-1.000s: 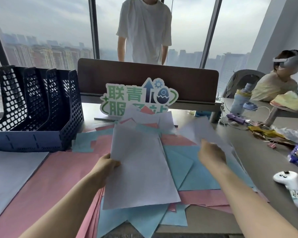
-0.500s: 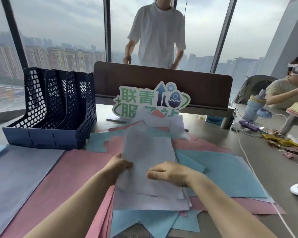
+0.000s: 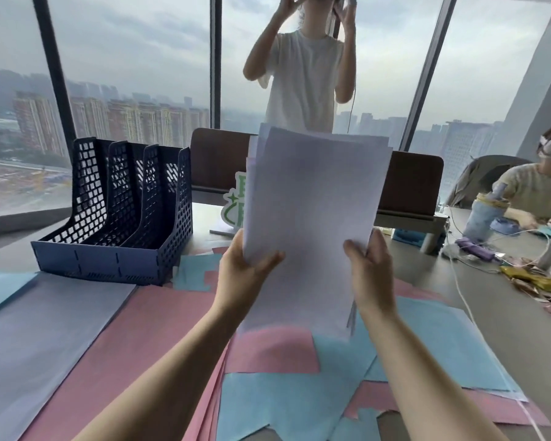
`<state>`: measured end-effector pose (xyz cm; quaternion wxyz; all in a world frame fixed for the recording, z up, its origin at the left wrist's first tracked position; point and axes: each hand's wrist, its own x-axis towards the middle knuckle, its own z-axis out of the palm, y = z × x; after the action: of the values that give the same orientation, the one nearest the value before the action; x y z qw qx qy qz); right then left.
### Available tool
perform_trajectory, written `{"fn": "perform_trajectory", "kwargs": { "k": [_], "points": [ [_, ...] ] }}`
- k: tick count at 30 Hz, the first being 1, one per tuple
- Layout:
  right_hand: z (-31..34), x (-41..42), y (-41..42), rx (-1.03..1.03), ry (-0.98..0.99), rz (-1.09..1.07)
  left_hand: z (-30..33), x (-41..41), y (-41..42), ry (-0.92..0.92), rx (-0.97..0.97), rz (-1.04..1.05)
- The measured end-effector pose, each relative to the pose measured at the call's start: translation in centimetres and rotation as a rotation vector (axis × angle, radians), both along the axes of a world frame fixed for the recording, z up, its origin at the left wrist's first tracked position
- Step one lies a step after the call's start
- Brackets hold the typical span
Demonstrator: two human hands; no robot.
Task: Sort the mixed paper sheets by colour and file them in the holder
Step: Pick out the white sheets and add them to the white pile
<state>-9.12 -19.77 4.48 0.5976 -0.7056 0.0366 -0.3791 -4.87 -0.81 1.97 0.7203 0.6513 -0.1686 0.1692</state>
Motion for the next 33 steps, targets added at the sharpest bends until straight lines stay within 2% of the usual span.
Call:
{"fn": "perform_trajectory", "kwargs": {
  "k": [5,8,11,14,17,20,24,26,33],
  "points": [
    [-6.2,-1.9,1.0,-0.011,0.153,0.009,-4.6,-0.6,0.6,0.219,0.027,-0.033],
    [-7.2,-2.1,1.4,-0.05,0.208,-0.042,-6.0,-0.5,0.4,0.321,0.017,-0.052],
    [-6.1,-1.5,2.2,-0.18,0.203,-0.156,-5.4,0.2,1.4,0.33,0.06,-0.011],
    [-3.5,-1.2,4.8,-0.243,0.153,-0.123,-2.8,1.0,4.8,0.265,0.077,0.005],
    [-1.7,-1.0,8.7,-0.265,0.2,0.041,-0.8,0.7,11.3,0.264,0.059,-0.004],
    [-2.0,-0.2,14.2,-0.297,0.327,0.235,-0.2,-0.5,19.8,0.314,0.188,0.004],
    [-4.0,-0.1,21.9,-0.114,0.522,0.606,-0.4,-2.7,31.2,0.565,0.461,0.069],
    [-5.0,-0.8,25.5,-0.097,0.664,0.766,-0.9,-3.9,35.7,0.709,0.577,0.171],
    [-8.0,-1.0,33.4,-0.101,0.891,0.918,-3.5,-4.8,42.3,0.808,0.842,0.394]
  ]
}}
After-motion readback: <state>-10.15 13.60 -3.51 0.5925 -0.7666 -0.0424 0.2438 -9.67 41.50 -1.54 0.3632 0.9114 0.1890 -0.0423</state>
